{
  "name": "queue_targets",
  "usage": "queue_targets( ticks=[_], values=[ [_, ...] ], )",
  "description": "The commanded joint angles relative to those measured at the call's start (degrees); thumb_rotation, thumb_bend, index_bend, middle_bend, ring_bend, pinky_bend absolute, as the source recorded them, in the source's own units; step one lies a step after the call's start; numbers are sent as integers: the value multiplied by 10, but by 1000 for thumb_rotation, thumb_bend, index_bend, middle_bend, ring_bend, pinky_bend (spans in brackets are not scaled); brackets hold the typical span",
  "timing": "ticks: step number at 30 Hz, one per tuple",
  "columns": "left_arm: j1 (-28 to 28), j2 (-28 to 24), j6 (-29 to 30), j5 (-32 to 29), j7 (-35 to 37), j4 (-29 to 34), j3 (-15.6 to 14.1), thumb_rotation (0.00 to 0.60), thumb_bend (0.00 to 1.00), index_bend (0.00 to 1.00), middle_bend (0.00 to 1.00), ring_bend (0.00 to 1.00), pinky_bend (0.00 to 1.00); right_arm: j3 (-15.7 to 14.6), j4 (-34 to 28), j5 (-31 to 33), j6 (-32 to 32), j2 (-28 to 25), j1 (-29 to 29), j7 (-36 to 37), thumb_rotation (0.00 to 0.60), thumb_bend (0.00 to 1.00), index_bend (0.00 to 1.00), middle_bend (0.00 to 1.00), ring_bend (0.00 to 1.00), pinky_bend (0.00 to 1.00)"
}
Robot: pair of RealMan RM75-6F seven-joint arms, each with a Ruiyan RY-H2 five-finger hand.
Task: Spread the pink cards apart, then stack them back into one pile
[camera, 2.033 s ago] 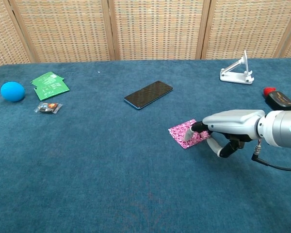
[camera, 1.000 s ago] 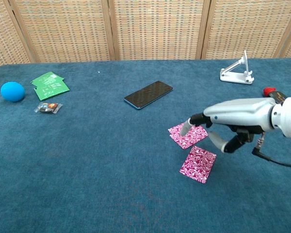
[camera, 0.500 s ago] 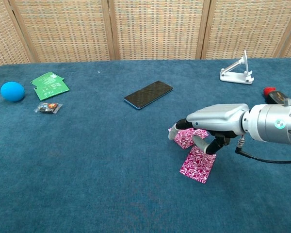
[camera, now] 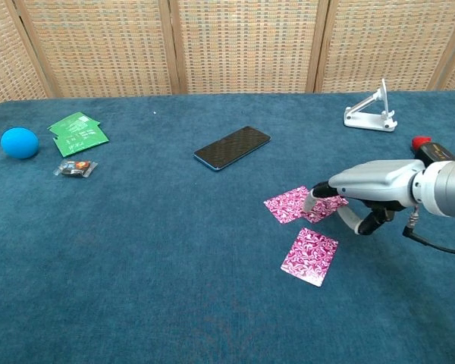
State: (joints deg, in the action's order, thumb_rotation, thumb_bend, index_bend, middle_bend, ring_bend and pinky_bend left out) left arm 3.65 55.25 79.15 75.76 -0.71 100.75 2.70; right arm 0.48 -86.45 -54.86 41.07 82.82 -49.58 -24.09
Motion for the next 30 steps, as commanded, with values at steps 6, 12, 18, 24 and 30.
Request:
queue_targets(
  ticks=[6,12,18,24,30],
  values=[
    [1,2,1,2,-7,3,-1,600,0,0,0,0,0,-8,26,33,-6,-16,6,4,600,1000,193,198,168,235],
    [1,3,2,0,-9,3,0,600,0,0,0,0,0,-20,40,66,-21,-27,3,-6,600,1000,193,198,168,235],
    [1,3,1,1,-10,3,0,600,0,0,0,0,0,-19,29,54,-13,-34,7,2,600,1000,193,198,168,235],
    [1,3,3,2,-11,3,-1,600,0,0,0,0,0,-27,-2,11,-12,-48,8,1,600,1000,193,198,168,235],
    [0,2,5,3,-7,2,-1,600,0,0,0,0,0,-33,-6,-10,1,-49,10,-12,600,1000,193,198,168,235]
  ],
)
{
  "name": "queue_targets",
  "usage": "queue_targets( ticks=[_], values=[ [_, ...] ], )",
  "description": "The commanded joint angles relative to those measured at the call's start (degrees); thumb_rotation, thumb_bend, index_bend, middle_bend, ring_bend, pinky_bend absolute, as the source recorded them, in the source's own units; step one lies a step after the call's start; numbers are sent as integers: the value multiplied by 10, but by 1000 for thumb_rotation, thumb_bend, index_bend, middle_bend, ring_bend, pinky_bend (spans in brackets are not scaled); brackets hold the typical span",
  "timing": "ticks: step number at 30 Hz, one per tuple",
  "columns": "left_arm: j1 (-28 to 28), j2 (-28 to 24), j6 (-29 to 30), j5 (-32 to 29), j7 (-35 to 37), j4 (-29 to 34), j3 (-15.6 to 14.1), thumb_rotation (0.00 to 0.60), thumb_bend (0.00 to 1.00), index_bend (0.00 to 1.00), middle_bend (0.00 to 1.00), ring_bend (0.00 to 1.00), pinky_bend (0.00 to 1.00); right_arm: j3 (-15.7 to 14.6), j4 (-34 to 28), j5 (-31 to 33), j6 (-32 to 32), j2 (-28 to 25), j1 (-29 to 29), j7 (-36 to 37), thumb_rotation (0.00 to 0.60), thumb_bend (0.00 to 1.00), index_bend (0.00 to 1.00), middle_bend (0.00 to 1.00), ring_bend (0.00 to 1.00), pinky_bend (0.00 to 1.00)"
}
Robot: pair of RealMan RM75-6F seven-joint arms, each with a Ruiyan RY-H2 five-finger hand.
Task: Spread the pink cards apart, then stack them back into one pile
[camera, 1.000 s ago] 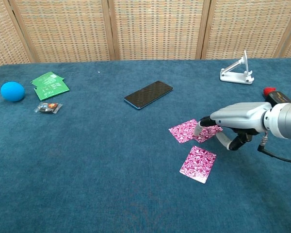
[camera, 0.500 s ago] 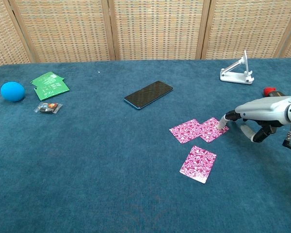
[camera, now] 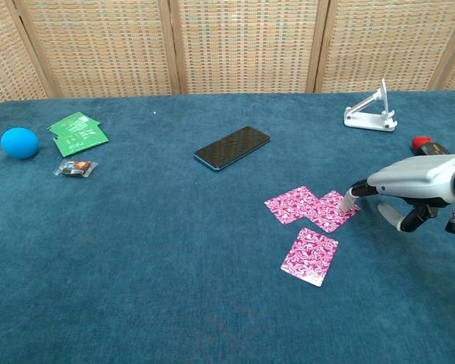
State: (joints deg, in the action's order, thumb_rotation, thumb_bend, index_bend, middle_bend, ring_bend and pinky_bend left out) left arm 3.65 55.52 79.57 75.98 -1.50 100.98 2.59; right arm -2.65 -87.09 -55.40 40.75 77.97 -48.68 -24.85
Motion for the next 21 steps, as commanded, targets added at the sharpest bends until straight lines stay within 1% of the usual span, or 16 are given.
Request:
queue_targets(
  ticks=[1,6,14,18,21],
  values=[
    [-1,-1,1,1,2,0,0,600,0,0,0,0,0,-3,1,-7,6,-1,2,-6,600,1000,193,198,168,235],
    [-2,-3,2,2,7,-1,0,600,0,0,0,0,0,-23,-12,-30,13,-17,5,-32,600,1000,193,198,168,236],
    [-2,-4,3,6,9,0,-1,600,0,0,0,0,0,-44,-37,-61,27,-46,15,-55,600,1000,193,198,168,237],
    [-3,-4,5,7,9,1,-1,600,0,0,0,0,0,-50,-43,-72,30,-57,21,-57,600,1000,193,197,168,237],
    [-3,-4,6,8,8,2,-2,600,0,0,0,0,0,-47,-47,-76,38,-62,24,-55,600,1000,188,190,168,236]
  ],
)
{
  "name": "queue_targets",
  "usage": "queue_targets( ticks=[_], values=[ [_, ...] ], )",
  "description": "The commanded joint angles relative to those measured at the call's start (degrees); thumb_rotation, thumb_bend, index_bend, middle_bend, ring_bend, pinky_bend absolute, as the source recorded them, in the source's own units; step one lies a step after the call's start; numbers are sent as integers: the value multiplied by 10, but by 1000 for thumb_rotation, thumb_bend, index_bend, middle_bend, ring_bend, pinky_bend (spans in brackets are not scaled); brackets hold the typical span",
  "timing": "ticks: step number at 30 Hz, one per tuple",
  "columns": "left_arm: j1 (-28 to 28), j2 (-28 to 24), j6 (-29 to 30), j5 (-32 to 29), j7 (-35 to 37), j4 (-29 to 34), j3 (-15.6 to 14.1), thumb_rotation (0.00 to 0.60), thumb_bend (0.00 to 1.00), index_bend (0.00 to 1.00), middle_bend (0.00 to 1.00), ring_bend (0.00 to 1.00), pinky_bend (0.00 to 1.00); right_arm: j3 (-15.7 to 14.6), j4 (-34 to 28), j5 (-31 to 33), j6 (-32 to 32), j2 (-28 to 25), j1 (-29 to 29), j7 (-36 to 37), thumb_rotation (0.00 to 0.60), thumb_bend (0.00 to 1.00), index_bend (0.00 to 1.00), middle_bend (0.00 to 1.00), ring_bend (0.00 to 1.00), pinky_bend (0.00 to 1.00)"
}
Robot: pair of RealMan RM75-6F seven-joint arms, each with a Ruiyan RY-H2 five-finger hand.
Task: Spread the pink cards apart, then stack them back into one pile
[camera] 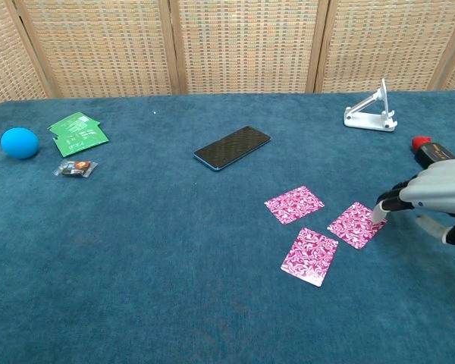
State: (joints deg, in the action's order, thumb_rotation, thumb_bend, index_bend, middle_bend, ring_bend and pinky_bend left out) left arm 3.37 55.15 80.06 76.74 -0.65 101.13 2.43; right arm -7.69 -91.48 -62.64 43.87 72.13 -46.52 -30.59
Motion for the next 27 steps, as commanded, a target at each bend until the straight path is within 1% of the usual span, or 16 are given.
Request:
queue_targets(
  ticks=[1,3,4,5,6,7,8,9,11,12,15,17,21,27],
  values=[
    [0,0,1,1,0,1,0,600,0,0,0,0,0,7,-7,-9,12,-6,4,8,600,1000,182,184,168,235],
    [-1,0,2,1,1,1,0,600,0,0,0,0,0,17,-11,-24,25,-10,8,22,600,998,161,165,167,223],
    [-1,0,2,1,1,1,0,600,0,0,0,0,0,29,-14,-37,38,-13,10,38,600,977,154,156,167,215],
    [0,0,1,1,1,1,0,600,0,0,0,0,0,37,-15,-45,44,-15,11,49,600,877,145,136,163,199],
    [0,0,1,1,1,1,0,600,0,0,0,0,0,44,-15,-52,49,-16,12,61,600,704,140,112,158,184],
    [0,0,1,2,1,1,0,600,0,0,0,0,0,55,-14,-59,56,-16,12,78,600,564,138,94,154,176],
    [0,0,1,2,1,1,-1,600,0,0,0,0,0,63,-12,-63,58,-16,11,89,600,349,138,66,147,168],
    [0,0,0,2,0,1,0,600,0,0,0,0,0,69,-9,-67,58,-15,10,99,600,185,141,39,141,164],
    [0,0,0,3,0,0,-1,600,0,0,0,0,0,84,-4,-66,54,-11,6,120,600,29,157,7,134,159],
    [1,0,-1,3,-1,0,-1,600,0,0,0,0,0,92,-1,-63,50,-8,2,128,600,2,171,0,132,158],
    [2,1,-4,0,-2,-1,0,600,0,0,0,0,0,114,14,-50,33,8,-12,142,600,0,207,0,130,158],
    [4,1,-6,-4,-2,-1,1,600,0,0,0,0,0,128,31,-31,20,31,-26,137,600,0,219,0,130,158],
    [5,1,-10,-8,-2,-3,2,600,0,0,0,0,0,141,60,-8,8,72,-45,117,600,0,226,0,130,158],
    [8,2,-17,-17,-1,-5,5,600,0,0,0,0,0,145,106,26,-10,122,-66,88,600,10,252,0,129,158]
  ],
)
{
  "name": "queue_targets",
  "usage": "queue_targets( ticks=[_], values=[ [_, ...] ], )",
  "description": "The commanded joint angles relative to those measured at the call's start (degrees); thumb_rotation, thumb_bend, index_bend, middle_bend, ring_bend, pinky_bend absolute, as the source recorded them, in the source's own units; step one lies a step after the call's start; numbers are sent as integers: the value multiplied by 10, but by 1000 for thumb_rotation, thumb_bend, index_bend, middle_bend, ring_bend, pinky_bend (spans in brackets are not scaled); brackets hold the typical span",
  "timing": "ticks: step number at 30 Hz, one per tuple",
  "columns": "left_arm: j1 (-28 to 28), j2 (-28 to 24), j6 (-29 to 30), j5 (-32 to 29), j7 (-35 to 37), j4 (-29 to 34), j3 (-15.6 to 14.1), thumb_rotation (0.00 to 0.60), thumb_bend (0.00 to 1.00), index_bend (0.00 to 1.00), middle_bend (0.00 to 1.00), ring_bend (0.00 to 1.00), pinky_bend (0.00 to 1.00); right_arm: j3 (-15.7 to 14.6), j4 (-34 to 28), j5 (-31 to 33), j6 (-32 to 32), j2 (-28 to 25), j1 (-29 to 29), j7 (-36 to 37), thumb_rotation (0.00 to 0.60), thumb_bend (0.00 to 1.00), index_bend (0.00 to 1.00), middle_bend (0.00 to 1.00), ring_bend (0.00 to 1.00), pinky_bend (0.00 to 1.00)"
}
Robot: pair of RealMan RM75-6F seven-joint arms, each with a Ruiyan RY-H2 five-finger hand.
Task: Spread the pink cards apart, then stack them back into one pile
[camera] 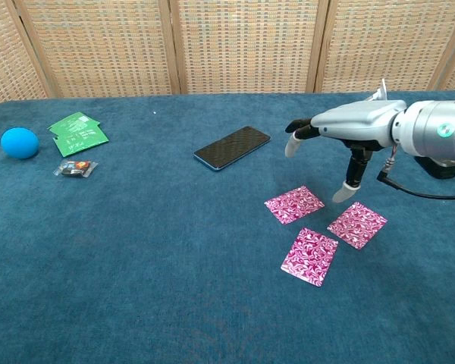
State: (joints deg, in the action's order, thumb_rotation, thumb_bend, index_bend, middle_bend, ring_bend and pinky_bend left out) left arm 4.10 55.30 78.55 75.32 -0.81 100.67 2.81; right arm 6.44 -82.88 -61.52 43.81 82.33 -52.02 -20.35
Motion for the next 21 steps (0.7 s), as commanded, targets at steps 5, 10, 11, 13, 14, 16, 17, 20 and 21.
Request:
queue_targets(
  ticks=[5,10,11,13,14,16,17,20,21],
  values=[
    [3,1,-9,-10,2,-4,2,600,0,0,0,0,0,0,60,30,-22,54,-23,-31,600,18,325,0,128,158],
    [5,2,-13,-15,2,-6,3,600,0,0,0,0,0,-9,83,28,-29,73,-26,-36,600,20,346,0,128,157],
    [6,2,-14,-16,1,-6,4,600,0,0,0,0,0,-9,87,27,-29,76,-26,-36,600,20,346,0,128,157],
    [7,2,-15,-17,0,-5,4,600,0,0,0,0,0,-11,95,20,-27,82,-26,-37,600,20,346,0,128,158],
    [7,2,-15,-17,0,-5,4,600,0,0,0,0,0,-11,97,19,-26,83,-26,-37,600,20,346,0,128,158],
    [7,2,-15,-17,-1,-5,4,600,0,0,0,0,0,-11,103,13,-23,88,-26,-37,600,20,346,0,128,158],
    [8,3,-16,-17,-2,-4,4,600,0,0,0,0,0,-10,107,9,-21,92,-27,-35,600,20,346,0,128,158],
    [8,3,-16,-18,-4,-4,4,600,0,0,0,0,0,-11,119,3,-21,102,-28,-36,600,20,346,0,128,158],
    [8,3,-16,-19,-3,-4,5,600,0,0,0,0,0,-13,123,1,-21,104,-29,-39,600,20,346,0,128,158]
  ],
)
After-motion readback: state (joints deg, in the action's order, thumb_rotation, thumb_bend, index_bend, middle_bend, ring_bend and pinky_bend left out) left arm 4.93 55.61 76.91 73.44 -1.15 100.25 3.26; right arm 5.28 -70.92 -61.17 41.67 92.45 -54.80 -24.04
